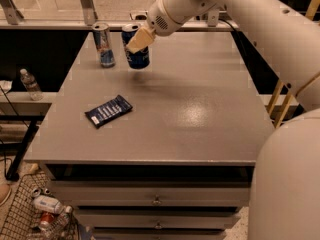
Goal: Move pepsi can near redbull can
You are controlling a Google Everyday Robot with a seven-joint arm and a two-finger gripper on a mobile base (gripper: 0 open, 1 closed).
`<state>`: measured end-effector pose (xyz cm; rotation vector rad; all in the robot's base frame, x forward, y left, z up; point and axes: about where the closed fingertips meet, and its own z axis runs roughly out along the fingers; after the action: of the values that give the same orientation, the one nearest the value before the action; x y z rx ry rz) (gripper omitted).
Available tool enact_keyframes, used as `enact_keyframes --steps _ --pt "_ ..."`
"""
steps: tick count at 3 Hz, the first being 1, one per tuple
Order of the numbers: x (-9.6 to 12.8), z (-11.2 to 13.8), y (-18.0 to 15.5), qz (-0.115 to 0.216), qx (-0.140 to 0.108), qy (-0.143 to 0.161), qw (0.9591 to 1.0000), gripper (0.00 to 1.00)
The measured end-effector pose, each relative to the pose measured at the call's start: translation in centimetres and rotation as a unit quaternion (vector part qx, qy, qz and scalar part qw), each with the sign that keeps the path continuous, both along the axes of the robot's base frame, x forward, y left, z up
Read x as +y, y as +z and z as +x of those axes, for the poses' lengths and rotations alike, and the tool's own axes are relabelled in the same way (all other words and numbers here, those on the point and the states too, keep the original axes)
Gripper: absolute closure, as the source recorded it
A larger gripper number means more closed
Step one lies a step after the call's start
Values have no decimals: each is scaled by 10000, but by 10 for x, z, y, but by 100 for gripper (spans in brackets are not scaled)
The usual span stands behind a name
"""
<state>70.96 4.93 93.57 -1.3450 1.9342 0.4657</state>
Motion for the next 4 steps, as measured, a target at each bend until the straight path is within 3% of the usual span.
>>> enact_keyframes --steps 2,4 --pt "16 22 -21 287 -20 -162 9995 100" --pt "37 33 -36 469 -147 -85 9988 100"
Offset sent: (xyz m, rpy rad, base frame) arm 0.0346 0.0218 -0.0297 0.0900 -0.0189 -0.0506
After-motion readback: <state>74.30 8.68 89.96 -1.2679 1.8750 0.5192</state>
